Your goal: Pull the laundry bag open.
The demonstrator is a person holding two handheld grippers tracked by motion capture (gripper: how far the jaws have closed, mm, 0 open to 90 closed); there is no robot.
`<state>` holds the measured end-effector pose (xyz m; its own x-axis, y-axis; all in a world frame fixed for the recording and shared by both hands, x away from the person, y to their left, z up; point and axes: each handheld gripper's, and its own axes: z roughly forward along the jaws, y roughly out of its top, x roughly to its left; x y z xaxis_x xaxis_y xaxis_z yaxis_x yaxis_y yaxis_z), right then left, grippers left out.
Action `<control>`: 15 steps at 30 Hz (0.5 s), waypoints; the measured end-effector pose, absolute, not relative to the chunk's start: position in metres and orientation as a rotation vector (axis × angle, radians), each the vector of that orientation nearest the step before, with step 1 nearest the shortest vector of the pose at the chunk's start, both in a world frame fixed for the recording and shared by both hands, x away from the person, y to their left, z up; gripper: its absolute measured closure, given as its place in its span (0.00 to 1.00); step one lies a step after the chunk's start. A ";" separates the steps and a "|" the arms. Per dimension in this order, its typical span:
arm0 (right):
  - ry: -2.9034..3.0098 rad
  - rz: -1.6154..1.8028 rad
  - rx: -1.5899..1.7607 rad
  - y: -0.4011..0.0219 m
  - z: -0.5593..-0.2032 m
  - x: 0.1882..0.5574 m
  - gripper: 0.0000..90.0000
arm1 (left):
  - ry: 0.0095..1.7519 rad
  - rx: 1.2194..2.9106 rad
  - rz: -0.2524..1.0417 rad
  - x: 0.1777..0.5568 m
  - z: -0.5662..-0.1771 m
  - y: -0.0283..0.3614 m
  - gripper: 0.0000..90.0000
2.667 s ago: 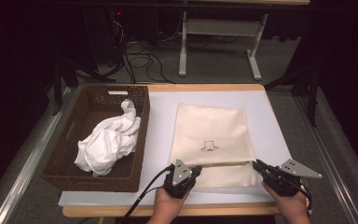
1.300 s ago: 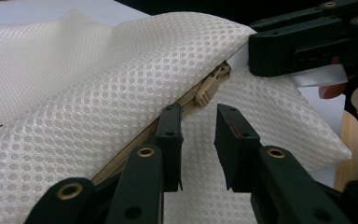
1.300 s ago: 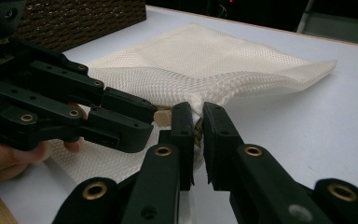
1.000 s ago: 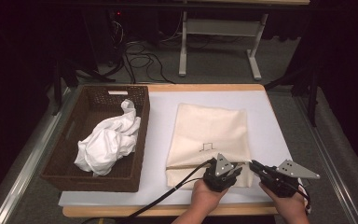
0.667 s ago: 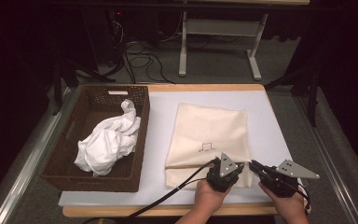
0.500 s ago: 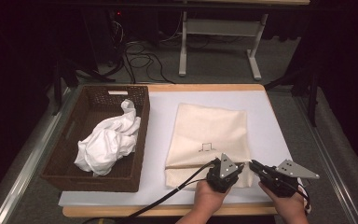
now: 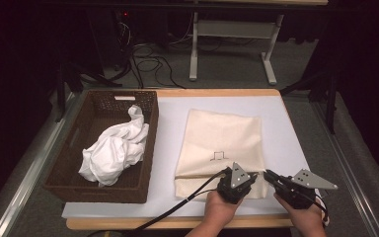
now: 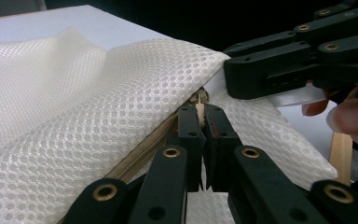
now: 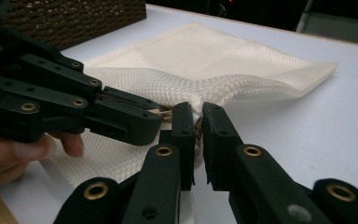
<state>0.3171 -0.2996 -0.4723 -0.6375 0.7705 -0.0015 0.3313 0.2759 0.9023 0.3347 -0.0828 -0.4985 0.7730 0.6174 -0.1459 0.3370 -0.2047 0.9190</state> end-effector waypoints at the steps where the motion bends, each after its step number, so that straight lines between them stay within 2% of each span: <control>1: 2.110 1.330 0.987 -0.299 -0.472 0.317 0.95 | 0.743 1.814 0.298 0.335 -0.498 -0.082 0.96; 15: 2.114 1.300 1.016 -0.298 -0.473 0.317 0.96 | 0.731 1.834 0.291 0.329 -0.499 -0.083 0.97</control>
<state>0.3172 -0.2983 -0.4731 -0.6239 0.7815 -0.0015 0.3513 0.2822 0.8927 0.3292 -0.0827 -0.4989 0.7804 0.6082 -0.1450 0.3429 -0.2224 0.9127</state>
